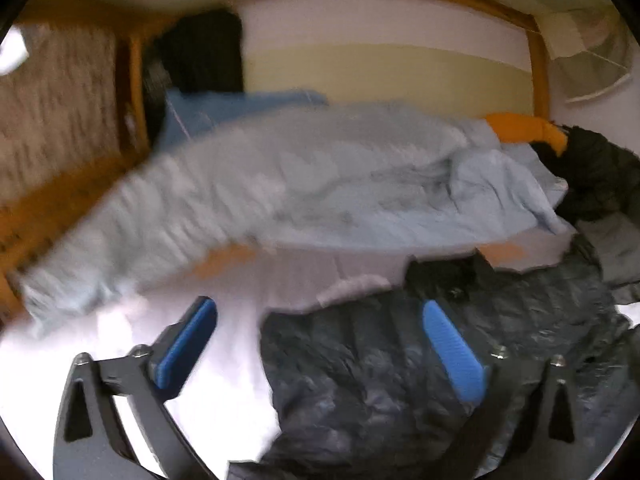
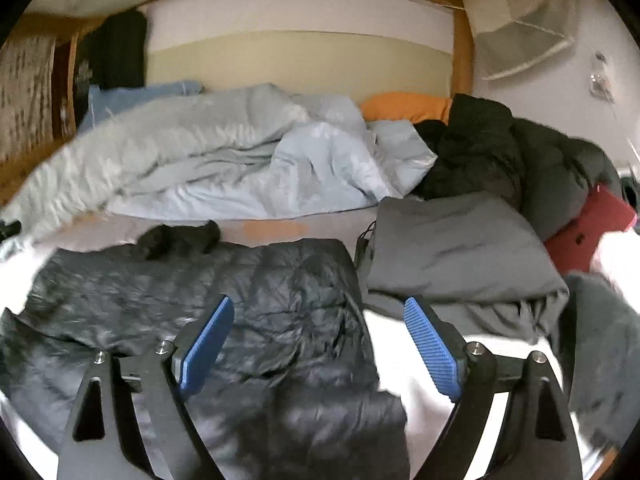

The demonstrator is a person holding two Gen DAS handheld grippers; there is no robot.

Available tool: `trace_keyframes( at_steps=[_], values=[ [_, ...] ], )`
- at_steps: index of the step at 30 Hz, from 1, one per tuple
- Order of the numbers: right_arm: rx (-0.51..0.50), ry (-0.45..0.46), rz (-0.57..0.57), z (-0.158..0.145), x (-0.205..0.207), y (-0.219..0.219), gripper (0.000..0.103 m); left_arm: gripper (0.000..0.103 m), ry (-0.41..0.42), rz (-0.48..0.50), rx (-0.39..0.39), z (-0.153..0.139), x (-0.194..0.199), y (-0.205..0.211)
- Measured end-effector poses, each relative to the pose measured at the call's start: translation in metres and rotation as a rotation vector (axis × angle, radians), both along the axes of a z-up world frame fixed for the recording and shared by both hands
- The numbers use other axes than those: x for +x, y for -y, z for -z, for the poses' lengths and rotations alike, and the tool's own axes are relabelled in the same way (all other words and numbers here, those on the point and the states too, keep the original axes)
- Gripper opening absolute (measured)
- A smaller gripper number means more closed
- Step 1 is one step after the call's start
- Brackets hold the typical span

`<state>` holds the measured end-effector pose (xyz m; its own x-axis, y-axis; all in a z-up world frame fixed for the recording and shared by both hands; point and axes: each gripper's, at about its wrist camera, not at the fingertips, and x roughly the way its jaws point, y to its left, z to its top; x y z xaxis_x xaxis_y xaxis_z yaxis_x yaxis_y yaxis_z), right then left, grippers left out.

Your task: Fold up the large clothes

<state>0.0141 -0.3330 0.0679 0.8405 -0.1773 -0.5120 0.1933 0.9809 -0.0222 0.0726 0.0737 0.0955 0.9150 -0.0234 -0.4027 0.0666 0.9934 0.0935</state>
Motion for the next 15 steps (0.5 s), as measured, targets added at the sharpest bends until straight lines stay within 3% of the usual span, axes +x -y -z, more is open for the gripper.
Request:
trace_keyframes(
  at_steps=[6,11,15],
  values=[
    [-0.039,0.036,0.031,-0.005,-0.031,0.000,0.090,0.102,0.077,0.042,-0.075,-0.002,-0.029,0.001],
    [-0.008,0.043,0.032,-0.003,-0.042,0.005,0.103,0.103,0.179,0.047,-0.020,-0.004,-0.065,0.011],
    [-0.009,0.068,0.028,-0.006,-0.048,0.005,0.103,0.103,0.248,0.122,-0.100,-0.001,-0.085,0.014]
  ],
)
